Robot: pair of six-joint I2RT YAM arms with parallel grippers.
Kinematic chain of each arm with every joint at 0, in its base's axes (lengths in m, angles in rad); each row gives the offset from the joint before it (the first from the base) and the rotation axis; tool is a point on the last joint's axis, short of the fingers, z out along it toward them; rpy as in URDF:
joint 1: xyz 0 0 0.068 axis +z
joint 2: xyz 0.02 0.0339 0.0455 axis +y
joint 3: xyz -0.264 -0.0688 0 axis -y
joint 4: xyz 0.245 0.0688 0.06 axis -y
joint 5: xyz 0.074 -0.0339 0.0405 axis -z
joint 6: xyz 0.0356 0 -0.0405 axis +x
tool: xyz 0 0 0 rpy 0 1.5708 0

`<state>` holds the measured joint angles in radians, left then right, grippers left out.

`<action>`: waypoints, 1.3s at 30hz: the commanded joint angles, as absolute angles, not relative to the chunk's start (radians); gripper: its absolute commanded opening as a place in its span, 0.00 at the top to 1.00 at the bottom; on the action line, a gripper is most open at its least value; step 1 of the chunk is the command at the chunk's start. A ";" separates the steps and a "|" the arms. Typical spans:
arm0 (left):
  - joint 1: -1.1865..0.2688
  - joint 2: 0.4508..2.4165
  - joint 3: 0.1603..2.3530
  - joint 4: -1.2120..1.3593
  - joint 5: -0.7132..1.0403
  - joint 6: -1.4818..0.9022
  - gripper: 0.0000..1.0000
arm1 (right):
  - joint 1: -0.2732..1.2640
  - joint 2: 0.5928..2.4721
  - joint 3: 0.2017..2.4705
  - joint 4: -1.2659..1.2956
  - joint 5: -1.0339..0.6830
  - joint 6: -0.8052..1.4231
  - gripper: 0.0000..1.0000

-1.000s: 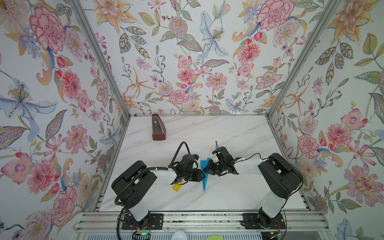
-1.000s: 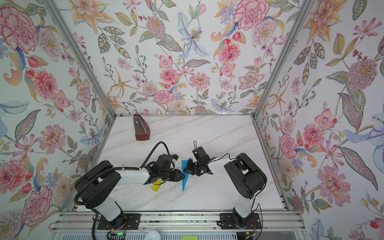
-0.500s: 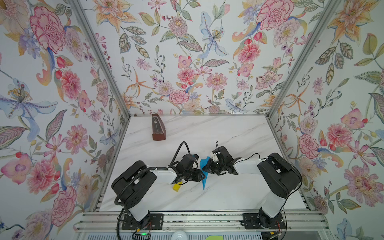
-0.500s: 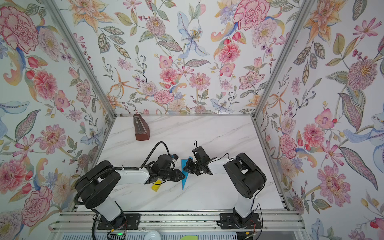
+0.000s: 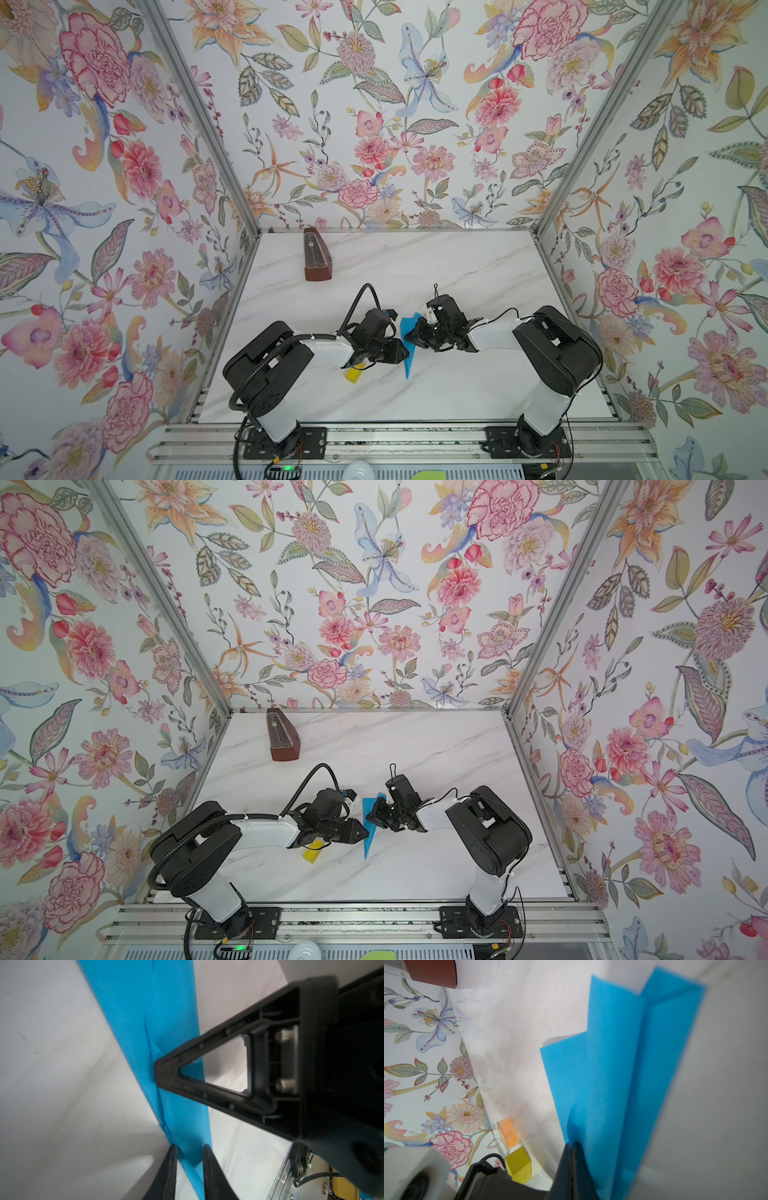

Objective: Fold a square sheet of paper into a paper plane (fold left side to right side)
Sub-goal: 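Hold the raised flap with the right gripper while the left gripper pinches the crease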

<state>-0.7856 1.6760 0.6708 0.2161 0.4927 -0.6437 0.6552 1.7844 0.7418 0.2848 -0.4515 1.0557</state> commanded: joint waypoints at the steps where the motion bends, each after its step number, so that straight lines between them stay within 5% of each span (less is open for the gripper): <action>1: -0.784 1.700 0.681 0.160 0.484 -0.630 0.75 | 0.658 1.806 0.712 0.289 -0.396 1.082 1.00; 13: -0.784 1.704 0.677 0.183 0.505 -0.637 0.67 | 0.664 1.794 0.668 0.347 -0.344 1.145 1.00; 39: -0.783 1.637 0.676 0.101 0.421 -0.629 0.89 | 0.678 1.769 0.626 0.393 -0.279 1.201 1.00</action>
<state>-0.7856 1.6741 0.6735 0.1825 0.4728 -0.6437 0.6731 1.7596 0.6563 0.4358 -0.3210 1.1896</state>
